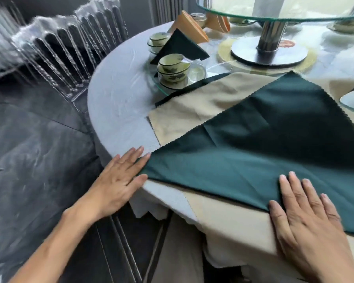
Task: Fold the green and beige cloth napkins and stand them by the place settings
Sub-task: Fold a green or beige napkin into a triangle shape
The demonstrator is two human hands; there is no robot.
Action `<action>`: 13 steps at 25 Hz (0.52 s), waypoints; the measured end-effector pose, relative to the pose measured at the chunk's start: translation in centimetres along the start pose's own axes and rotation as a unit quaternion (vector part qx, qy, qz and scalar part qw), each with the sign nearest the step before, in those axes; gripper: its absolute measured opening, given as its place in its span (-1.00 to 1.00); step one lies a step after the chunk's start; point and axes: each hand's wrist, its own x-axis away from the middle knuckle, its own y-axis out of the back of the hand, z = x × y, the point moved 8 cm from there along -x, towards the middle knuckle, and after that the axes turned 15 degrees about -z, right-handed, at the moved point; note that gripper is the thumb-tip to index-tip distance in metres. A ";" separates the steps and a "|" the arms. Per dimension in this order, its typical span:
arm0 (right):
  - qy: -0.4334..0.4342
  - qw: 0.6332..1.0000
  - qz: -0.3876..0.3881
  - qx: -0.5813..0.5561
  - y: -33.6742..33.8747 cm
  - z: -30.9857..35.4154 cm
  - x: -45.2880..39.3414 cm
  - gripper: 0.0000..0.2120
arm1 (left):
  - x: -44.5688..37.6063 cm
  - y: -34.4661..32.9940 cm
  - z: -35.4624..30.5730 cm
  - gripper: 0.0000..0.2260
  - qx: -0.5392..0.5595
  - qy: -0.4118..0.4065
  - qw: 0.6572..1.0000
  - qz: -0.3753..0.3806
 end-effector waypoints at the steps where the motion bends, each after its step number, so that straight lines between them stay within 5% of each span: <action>1: 0.002 1.000 -0.004 -0.001 0.0 0.0 0.0 -0.38 | 0.2 0.6 1.0 -0.45 0.046 -0.010 0.999 -0.007; 4: 0.004 1.000 -0.003 0.001 -0.1 0.0 0.0 -0.38 | -0.3 2.1 2.1 -0.56 0.154 -0.011 0.987 -0.046; 8: 0.000 1.000 -0.001 -0.004 0.2 -0.1 -0.1 -0.38 | -1.9 3.6 1.8 -0.57 0.162 -0.026 0.980 -0.111; 13: 0.035 0.999 -0.002 -0.009 0.9 0.5 -0.3 -0.28 | -3.3 3.6 3.3 -0.82 0.356 0.076 0.926 -0.097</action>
